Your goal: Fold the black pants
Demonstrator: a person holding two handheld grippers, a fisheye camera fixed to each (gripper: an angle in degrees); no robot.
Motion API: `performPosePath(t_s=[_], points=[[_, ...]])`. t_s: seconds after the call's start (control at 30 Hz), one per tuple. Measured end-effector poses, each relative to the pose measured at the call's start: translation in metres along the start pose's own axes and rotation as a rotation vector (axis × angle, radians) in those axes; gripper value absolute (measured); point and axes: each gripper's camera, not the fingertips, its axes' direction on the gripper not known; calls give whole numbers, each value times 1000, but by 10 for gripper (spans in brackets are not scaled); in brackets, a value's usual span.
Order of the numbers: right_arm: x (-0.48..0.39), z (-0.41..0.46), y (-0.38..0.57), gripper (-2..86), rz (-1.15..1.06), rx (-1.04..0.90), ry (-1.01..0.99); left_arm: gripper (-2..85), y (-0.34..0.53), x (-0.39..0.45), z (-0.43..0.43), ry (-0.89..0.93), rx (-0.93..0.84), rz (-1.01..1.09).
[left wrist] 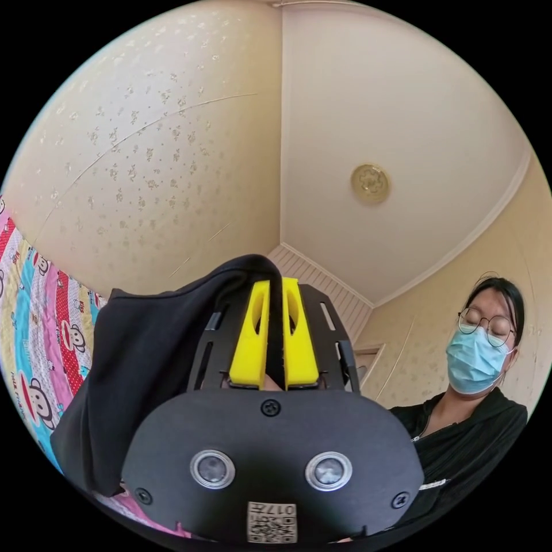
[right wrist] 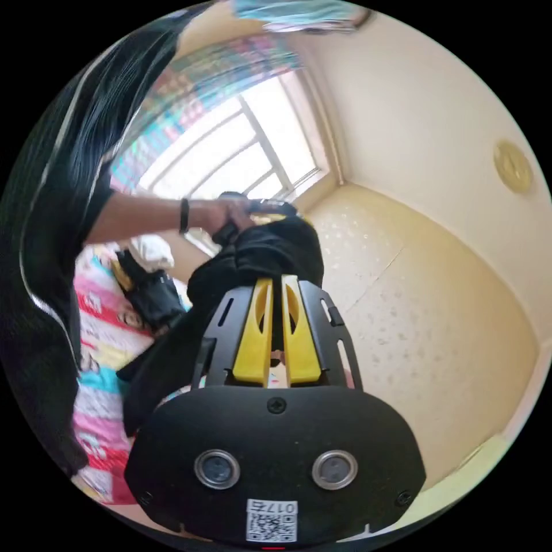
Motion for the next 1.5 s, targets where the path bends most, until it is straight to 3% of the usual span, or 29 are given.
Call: performPosePath(t_s=[0.07, 0.17, 0.27, 0.33, 0.43, 0.63, 0.8, 0.93, 1.0, 1.1, 1.23, 1.37, 1.5], points=[[50, -15, 14, 28, 408, 167, -138, 49, 5, -6, -4, -21, -14, -15], [107, -19, 48, 19, 822, 380, -302, 74, 14, -21, -2, -5, -99, -61], [143, -21, 67, 14, 1028, 441, -289, 140, 24, -35, 5, 84, -240, -113], [157, -27, 56, 12, 972, 389, -227, 183, 36, -41, 6, 187, -350, -145], [167, -37, 19, 10, 812, 283, -96, 171, 51, -36, -4, 213, -454, -99], [196, -55, -37, 9, 730, 234, 65, 133, 75, 17, -44, 397, -368, 151], [224, -56, -94, 10, 657, 102, 289, 173, 118, 92, -38, 132, -489, 559], [242, -46, -138, 10, 544, 11, 444, 175, 189, 159, -34, -105, -420, 1051], [249, -46, -156, 11, 519, -5, 450, 172, 213, 172, -34, -237, -360, 1158], [248, -51, -180, 11, 500, -2, 445, 180, 228, 172, -39, -370, -216, 1082], [233, -65, -198, 12, 448, 18, 425, 146, 224, 167, -72, -330, 3, 846], [235, -86, -187, 12, 488, 4, 366, 81, 220, 167, -121, -266, 141, 738], [238, -91, -169, 12, 453, -68, 266, 69, 200, 178, -171, -378, 208, 645]])
